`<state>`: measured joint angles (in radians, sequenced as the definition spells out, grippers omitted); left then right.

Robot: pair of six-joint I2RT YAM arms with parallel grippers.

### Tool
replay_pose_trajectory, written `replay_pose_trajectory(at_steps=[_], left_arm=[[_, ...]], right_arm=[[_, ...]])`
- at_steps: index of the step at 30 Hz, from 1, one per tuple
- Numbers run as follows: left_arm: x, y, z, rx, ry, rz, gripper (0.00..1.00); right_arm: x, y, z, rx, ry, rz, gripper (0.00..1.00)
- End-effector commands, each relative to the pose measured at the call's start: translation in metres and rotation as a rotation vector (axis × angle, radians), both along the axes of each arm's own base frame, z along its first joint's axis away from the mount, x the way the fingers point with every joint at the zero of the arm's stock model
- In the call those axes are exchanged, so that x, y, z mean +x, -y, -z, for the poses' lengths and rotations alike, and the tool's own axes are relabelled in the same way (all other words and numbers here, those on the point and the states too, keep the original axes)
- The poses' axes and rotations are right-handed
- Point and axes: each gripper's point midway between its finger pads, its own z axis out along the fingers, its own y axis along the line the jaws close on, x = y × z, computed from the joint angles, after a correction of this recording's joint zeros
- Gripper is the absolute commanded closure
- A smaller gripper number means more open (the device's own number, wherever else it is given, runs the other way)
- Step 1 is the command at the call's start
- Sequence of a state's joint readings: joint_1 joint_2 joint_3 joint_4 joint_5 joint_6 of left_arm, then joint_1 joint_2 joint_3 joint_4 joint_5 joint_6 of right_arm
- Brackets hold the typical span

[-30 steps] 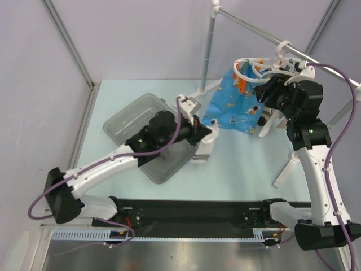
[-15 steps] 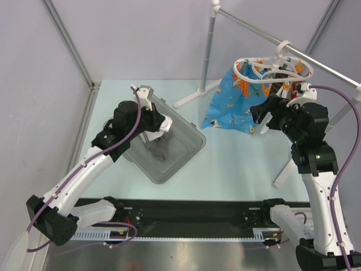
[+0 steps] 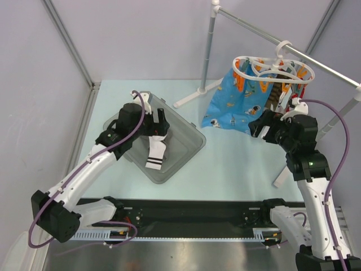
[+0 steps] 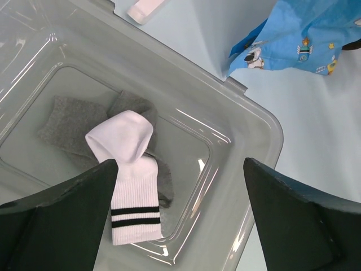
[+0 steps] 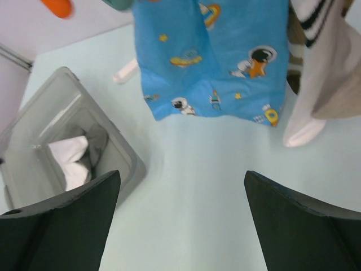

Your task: Remove the socks clipped to the hanger

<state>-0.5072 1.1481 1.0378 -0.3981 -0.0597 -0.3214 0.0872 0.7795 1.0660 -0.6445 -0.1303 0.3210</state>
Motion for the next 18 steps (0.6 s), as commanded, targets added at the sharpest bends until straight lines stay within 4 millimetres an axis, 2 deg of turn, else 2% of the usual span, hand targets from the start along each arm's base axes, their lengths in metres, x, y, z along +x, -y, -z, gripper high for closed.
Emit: replay_pose_trajectory(at_steps=[1, 8, 9, 12, 13, 15, 18], left_arm=[[-0.001, -0.003, -0.024, -0.032, 0.073, 0.001, 0.01], [-0.02, 0.01, -0.04, -0.099, 0.112, 0.111, 0.01], [-0.022, 0.011, -0.041, -0.104, 0.124, 0.129, 0.0], [-0.03, 0.015, -0.051, -0.129, 0.158, 0.176, 0.0], [-0.033, 0.015, -0.051, -0.133, 0.163, 0.185, 0.0], [-0.038, 0.015, -0.055, -0.139, 0.176, 0.202, 0.0], [-0.043, 0.016, -0.06, -0.152, 0.193, 0.219, 0.0]], right_arm=[[0.006, 0.019, 0.009, -0.032, 0.011, 0.104, 0.02], [0.023, 0.054, 0.034, -0.068, -0.012, 0.328, 0.03], [0.025, 0.056, 0.043, -0.07, -0.024, 0.342, 0.05], [0.035, 0.06, 0.05, -0.046, -0.005, 0.387, 0.11], [0.037, 0.061, 0.06, -0.044, -0.018, 0.394, 0.14], [0.049, 0.059, 0.063, -0.019, 0.017, 0.402, 0.21], [0.064, 0.062, 0.074, -0.01, 0.046, 0.43, 0.25]])
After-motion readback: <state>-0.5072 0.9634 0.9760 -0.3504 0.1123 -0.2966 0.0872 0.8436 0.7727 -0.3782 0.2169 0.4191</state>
